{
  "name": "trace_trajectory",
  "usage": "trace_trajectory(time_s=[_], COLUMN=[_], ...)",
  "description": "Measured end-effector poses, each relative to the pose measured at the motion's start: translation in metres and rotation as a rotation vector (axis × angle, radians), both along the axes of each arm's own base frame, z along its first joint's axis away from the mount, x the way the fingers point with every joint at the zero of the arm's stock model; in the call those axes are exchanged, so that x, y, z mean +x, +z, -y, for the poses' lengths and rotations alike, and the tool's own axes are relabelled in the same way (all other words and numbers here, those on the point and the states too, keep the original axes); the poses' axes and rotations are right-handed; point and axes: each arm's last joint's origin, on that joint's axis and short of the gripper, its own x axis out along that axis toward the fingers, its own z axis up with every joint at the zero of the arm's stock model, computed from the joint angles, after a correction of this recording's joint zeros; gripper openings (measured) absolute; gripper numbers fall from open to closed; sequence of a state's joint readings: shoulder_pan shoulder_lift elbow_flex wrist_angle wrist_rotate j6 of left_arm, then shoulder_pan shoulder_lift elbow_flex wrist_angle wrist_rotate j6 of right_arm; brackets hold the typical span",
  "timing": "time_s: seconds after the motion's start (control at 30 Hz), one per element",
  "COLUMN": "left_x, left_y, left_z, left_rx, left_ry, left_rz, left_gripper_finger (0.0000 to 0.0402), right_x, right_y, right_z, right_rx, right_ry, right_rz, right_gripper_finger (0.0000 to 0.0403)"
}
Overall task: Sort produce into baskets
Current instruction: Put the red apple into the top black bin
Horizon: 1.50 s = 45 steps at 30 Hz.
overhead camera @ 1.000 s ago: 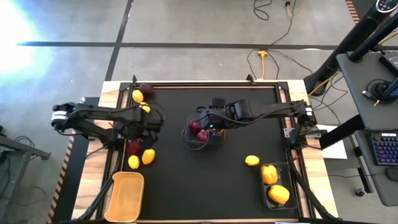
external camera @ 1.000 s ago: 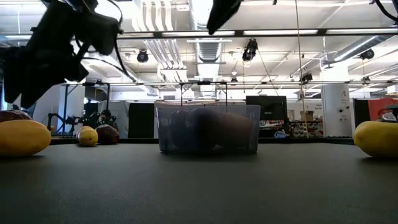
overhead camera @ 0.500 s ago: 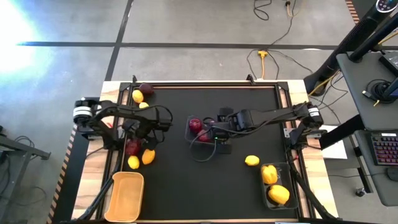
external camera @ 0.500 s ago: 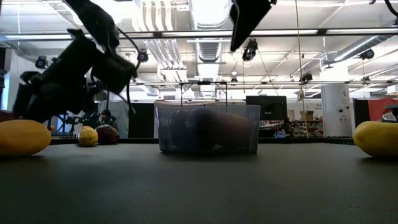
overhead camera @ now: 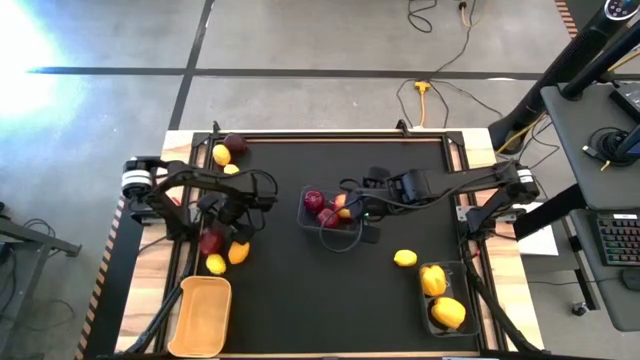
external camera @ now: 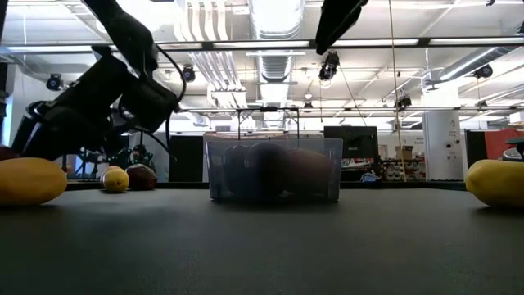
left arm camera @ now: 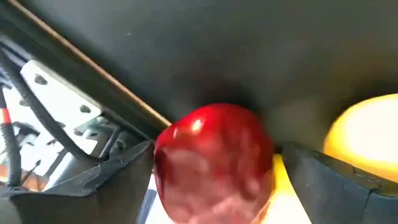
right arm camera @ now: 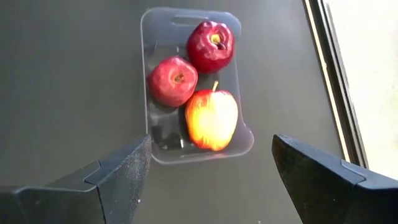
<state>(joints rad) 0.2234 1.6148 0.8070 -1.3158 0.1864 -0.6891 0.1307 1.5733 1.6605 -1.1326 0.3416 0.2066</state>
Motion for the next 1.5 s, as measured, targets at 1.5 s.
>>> trace_trajectory(time_s=[1.5], left_x=[0.0], left_y=[-0.007], left_z=[0.041], left_rx=[-0.121], left_ry=[0.287], left_rz=[0.021], left_gripper_finger=[0.0351], right_x=[-0.005], right_y=[-0.03], right_z=[0.002], right_rx=[-0.044], right_ry=[0.088], right_rz=[-0.104], right_gripper_finger=[0.0325])
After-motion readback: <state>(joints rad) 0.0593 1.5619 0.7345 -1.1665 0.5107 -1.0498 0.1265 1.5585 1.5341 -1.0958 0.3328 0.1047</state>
